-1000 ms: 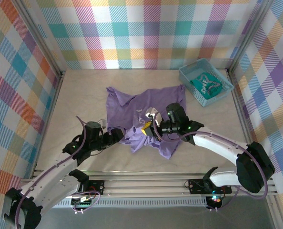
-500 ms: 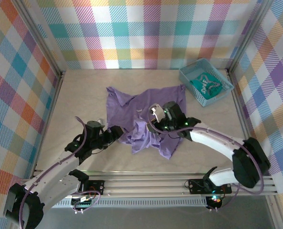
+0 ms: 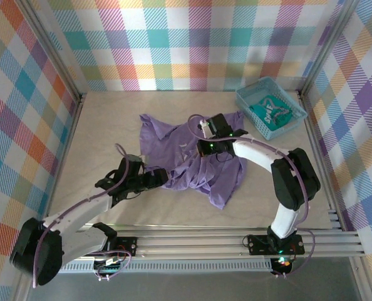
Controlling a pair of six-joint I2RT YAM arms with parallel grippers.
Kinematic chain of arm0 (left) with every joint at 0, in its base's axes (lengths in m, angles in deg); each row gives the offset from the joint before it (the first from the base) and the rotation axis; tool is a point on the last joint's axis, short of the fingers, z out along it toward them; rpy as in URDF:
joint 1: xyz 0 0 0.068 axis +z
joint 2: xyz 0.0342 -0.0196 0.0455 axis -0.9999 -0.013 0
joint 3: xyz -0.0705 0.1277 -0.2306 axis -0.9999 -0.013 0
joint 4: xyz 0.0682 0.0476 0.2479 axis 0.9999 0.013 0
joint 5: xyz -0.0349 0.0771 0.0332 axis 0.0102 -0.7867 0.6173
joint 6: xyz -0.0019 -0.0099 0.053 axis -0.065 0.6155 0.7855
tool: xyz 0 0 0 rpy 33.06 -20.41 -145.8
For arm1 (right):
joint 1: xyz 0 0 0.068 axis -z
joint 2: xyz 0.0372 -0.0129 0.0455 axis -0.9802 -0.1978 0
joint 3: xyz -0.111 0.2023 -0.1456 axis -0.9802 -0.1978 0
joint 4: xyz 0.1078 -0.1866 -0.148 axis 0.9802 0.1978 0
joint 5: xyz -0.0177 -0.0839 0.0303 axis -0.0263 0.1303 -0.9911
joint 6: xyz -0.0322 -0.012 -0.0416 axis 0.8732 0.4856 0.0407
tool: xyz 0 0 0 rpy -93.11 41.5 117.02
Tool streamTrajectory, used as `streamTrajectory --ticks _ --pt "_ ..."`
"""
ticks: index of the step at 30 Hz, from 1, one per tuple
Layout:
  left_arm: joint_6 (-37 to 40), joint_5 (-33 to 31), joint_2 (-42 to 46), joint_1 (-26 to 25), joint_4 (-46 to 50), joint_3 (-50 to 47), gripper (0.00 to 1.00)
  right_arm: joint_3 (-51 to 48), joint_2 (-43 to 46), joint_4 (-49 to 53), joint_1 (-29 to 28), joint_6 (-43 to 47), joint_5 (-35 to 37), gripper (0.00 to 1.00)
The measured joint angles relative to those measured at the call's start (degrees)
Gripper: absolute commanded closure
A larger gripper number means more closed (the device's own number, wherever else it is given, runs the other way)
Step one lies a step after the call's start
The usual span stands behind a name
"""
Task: Fold the inside-out t-shirt
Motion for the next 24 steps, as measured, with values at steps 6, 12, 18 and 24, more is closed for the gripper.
streamTrajectory --ticks 6,12,18,24 --pt "7.4 -1.9 -10.0 -4.7 -1.4 5.9 0.26 -0.2 0.0 0.7 0.8 0.0 -1.3 1.0" --pt "12.1 -3.5 -18.4 -5.0 -3.0 9.7 0.37 -0.8 0.0 0.8 0.8 0.0 -2.5 1.0" --pt "14.7 -3.1 -23.6 -5.0 -4.2 11.6 0.48 -1.5 0.0 0.8 0.8 0.0 -3.2 1.0" --pt "16.3 -2.0 -25.7 -5.0 -5.2 12.5 0.58 -1.8 0.0 0.8 0.8 0.0 -3.5 1.0"
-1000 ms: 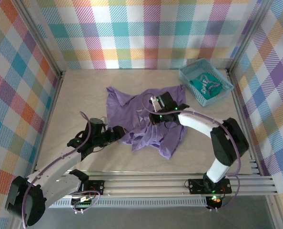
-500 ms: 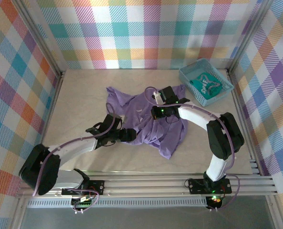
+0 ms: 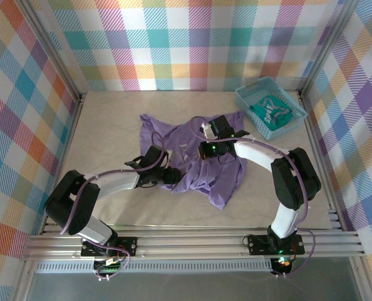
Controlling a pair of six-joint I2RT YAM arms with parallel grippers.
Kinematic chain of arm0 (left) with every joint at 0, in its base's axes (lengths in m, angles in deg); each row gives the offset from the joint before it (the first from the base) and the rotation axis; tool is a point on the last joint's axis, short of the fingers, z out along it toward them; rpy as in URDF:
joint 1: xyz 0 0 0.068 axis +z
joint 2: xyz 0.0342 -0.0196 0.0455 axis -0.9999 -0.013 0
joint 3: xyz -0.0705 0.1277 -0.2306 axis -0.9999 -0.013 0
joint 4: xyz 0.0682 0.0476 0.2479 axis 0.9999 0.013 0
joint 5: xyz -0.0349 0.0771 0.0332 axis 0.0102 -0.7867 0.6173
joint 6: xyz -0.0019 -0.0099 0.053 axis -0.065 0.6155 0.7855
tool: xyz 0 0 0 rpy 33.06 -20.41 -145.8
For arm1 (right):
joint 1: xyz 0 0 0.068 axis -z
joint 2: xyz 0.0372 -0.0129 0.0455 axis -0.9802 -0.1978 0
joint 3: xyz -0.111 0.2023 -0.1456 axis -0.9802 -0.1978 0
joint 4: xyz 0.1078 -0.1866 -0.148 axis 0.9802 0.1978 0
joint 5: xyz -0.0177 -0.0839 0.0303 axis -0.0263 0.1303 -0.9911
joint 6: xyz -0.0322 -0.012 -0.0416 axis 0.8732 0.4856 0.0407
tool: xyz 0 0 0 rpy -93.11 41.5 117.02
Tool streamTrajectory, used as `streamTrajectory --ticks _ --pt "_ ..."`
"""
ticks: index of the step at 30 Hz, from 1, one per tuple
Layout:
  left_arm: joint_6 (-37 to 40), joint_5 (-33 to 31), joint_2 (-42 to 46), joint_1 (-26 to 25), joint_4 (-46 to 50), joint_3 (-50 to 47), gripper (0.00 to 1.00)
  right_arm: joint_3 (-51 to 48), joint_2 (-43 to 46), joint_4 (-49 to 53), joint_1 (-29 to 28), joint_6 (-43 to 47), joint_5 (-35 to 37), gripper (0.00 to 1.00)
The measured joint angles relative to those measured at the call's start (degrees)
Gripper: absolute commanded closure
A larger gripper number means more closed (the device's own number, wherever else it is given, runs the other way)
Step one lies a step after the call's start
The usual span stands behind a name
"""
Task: Fold the inside-out t-shirt
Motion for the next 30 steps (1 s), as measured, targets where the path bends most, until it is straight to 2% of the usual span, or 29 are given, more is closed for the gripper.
streamTrajectory --ticks 3,10,12,14,15,17,19,21,23,25,28,30 --pt "0.5 0.1 -0.4 0.0 -0.3 0.6 0.64 0.0 0.0 0.0 0.0 0.0 -0.1 1.0" --pt "1.7 0.0 -0.5 0.0 0.1 1.8 0.72 -0.1 0.0 0.0 0.0 0.0 -0.2 1.0" --pt "1.7 -0.1 -0.4 0.0 0.5 1.9 0.77 -0.1 0.0 0.0 0.0 0.0 -0.2 1.0" --pt "1.9 -0.5 -0.3 0.0 1.5 1.9 0.87 -0.1 0.0 0.0 0.0 0.0 -0.2 1.0" --pt "2.1 -0.7 0.0 0.0 1.9 1.9 0.92 -0.1 0.0 0.0 0.0 0.0 -0.2 0.97" --pt "2.0 -1.6 1.2 0.0 3.2 1.9 1.0 -0.1 0.0 0.1 0.0 0.0 -0.1 0.85" --pt "1.7 -3.0 3.7 0.2 4.7 1.8 1.0 -0.1 0.4 1.2 0.0 -0.2 0.3 0.66" --pt "1.0 -3.5 7.0 1.0 6.0 1.8 1.0 -0.9 2.6 2.8 0.0 -0.1 1.6 0.57" --pt "-0.6 -3.4 11.3 3.2 7.1 1.7 1.0 -4.6 9.3 4.9 0.0 -1.0 3.7 0.5" --pt "-2.2 -3.2 14.9 6.1 7.8 1.6 1.0 -9.1 18.2 7.6 0.0 -3.0 5.2 0.39" --pt "-4.8 -2.9 19.5 10.5 9.5 1.4 1.0 -14.0 28.0 11.4 -1.0 -6.5 7.4 0.34" --pt "-6.2 -2.4 21.6 12.7 10.9 1.4 1.0 -17.1 30.3 12.5 -3.0 -9.3 8.5 0.33"
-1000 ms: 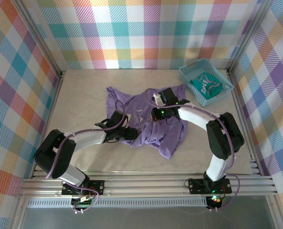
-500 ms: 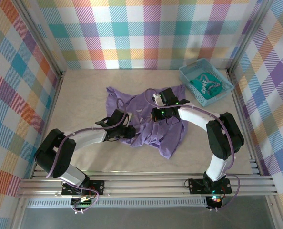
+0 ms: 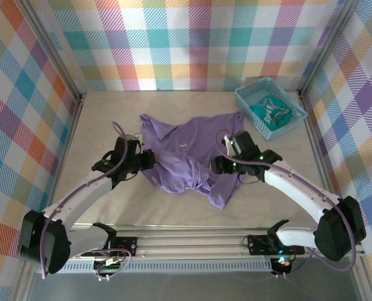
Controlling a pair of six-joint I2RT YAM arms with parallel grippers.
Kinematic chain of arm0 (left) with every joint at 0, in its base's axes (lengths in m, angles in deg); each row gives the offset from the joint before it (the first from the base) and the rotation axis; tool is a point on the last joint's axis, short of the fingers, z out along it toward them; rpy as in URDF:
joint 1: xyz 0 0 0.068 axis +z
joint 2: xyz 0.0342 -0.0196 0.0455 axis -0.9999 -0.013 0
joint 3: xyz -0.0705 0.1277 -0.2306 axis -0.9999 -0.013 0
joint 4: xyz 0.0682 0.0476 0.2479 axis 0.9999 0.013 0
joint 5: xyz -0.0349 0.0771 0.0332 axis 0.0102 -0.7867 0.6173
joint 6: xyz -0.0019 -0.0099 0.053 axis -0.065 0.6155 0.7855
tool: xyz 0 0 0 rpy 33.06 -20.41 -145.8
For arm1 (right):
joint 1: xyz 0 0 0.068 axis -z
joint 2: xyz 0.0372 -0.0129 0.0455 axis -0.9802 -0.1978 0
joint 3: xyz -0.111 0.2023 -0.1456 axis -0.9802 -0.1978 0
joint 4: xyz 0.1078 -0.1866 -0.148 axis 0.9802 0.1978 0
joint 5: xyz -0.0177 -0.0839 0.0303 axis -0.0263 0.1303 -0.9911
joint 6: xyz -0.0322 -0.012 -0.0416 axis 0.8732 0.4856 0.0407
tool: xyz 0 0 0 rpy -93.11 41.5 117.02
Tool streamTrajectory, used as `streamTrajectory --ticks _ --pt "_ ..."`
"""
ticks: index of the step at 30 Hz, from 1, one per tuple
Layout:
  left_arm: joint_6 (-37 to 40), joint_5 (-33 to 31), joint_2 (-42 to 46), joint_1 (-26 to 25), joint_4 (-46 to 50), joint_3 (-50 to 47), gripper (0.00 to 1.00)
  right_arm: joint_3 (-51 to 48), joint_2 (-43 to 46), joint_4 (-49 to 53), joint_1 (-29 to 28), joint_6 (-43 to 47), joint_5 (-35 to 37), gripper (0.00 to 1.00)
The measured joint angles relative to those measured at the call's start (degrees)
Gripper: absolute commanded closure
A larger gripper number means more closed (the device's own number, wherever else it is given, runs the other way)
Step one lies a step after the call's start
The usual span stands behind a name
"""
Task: Fold the inside-out t-shirt
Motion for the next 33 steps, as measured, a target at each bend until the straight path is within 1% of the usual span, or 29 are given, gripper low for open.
streamTrajectory --ticks 2,4,5,6,9,10,13,14,17,19,22,25,28,30,33 --pt "-1.0 0.5 1.4 1.7 1.3 0.0 1.0 -3.0 -0.9 -0.1 -2.1 -2.8 0.2 0.33" --pt "-1.5 0.8 2.4 3.0 3.0 0.2 1.0 -4.9 -4.6 -0.6 -4.0 -5.5 0.2 0.34" --pt "-1.6 0.9 2.7 3.5 3.9 0.4 1.0 -5.1 -6.8 -0.9 -4.9 -6.4 0.2 0.36" --pt "-1.6 0.9 3.0 3.9 4.9 0.7 1.0 -5.1 -9.4 -1.8 -5.6 -7.4 0.2 0.42" --pt "-1.6 1.0 4.1 5.5 7.3 1.9 1.0 -5.1 -15.0 -4.2 -6.8 -9.0 0.9 0.76" --pt "-1.7 1.0 4.7 6.2 8.2 2.5 1.0 -5.1 -15.7 -4.1 -7.0 -8.8 2.0 0.84" --pt "-3.1 1.7 6.7 9.1 9.7 4.3 1.0 -4.3 -13.0 -1.9 -6.4 -6.8 6.3 0.98" --pt "-3.8 2.4 7.5 10.6 9.9 5.0 1.0 -3.8 -11.2 -1.2 -5.7 -6.1 7.1 1.0" --pt "-7.0 5.7 9.5 17.3 10.1 7.4 1.0 -0.1 -2.7 -0.1 -0.3 -2.5 7.5 1.0" --pt "-9.8 9.6 9.7 23.4 10.0 10.3 1.0 3.9 2.2 -0.6 3.8 -0.2 6.4 1.0" --pt "-13.5 16.1 9.1 32.5 9.8 15.0 1.0 9.9 5.4 -1.5 7.9 2.6 3.2 1.0" --pt "-15.8 20.8 8.1 41.0 10.3 19.7 1.0 13.4 5.8 -1.9 9.2 4.5 -0.7 1.0" --pt "-16.9 22.2 7.5 44.6 9.3 22.1 1.0 14.2 5.7 -1.7 9.7 5.4 -3.7 0.99" --pt "-17.3 22.3 7.3 45.4 9.4 22.1 1.0 14.1 4.9 -1.0 9.9 5.7 -4.7 0.98" --pt "-16.4 22.5 5.8 45.4 9.6 21.7 1.0 13.7 1.0 -0.7 10.1 5.8 -4.4 0.98"
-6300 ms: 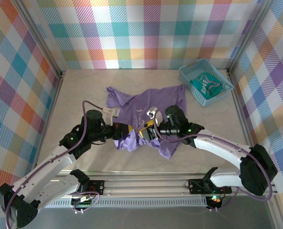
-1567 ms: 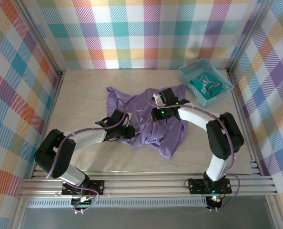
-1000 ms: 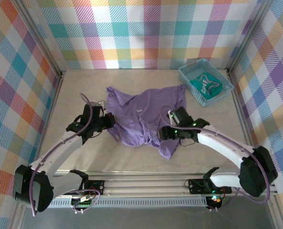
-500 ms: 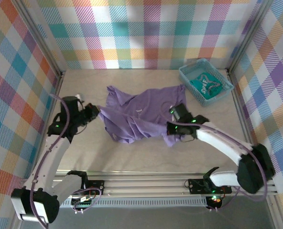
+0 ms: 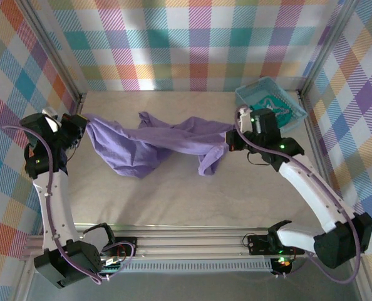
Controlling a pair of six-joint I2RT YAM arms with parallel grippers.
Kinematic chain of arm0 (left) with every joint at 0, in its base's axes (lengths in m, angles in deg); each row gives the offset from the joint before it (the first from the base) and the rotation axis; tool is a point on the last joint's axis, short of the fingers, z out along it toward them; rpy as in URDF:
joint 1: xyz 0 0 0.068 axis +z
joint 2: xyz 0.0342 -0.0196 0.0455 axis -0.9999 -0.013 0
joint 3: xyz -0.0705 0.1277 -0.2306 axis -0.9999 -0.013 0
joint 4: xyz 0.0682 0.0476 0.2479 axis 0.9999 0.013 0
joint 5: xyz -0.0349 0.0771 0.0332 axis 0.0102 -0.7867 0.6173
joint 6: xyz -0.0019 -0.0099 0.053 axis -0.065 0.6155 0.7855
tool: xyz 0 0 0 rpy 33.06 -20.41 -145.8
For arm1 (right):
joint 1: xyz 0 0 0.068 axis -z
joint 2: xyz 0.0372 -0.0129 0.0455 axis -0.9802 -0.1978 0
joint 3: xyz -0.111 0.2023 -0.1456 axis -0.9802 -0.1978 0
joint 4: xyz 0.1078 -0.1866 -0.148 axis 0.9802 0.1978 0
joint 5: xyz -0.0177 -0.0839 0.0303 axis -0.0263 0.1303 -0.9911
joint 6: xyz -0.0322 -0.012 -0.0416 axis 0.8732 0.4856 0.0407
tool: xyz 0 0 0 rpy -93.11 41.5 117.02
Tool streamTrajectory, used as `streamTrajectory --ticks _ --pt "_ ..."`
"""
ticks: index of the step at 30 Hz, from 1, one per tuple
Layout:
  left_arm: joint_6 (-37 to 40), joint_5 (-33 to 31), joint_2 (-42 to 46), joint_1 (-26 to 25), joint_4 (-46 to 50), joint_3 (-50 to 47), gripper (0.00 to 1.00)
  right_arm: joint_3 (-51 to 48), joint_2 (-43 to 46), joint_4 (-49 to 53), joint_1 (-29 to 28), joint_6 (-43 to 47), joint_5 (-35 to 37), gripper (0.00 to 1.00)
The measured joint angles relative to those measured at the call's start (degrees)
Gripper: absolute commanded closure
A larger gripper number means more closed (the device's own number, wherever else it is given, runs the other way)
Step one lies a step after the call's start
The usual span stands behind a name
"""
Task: Fold the inside-out t-shirt
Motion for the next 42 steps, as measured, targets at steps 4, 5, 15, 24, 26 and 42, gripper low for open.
streamTrajectory --ticks 4,5,15,24,26,42 --pt "2.3 -0.2 -1.5 -1.3 0.7 -2.9 1.0 -1.8 -9.0 -0.1 0.1 0.0 4.1 0.96" --pt "3.1 -0.2 -1.7 -2.1 0.9 -3.5 1.0 -2.1 -11.2 0.0 0.1 0.0 5.2 0.91" --pt "8.1 0.0 -2.0 -10.2 1.9 -8.2 1.0 -8.0 -14.1 -1.1 -2.4 -3.7 7.8 0.5" --pt "9.4 0.1 -2.0 -11.0 1.9 -8.4 1.0 -12.0 -18.1 -4.8 -10.1 -10.0 8.9 0.45" --pt "9.4 0.0 -2.0 -11.0 1.9 -8.4 1.0 -12.4 -19.2 -5.7 -10.0 -11.2 9.6 0.47" --pt "9.6 0.0 -2.0 -11.0 1.9 -8.4 1.0 -12.3 -23.9 -9.1 -8.3 -13.9 13.1 0.55"
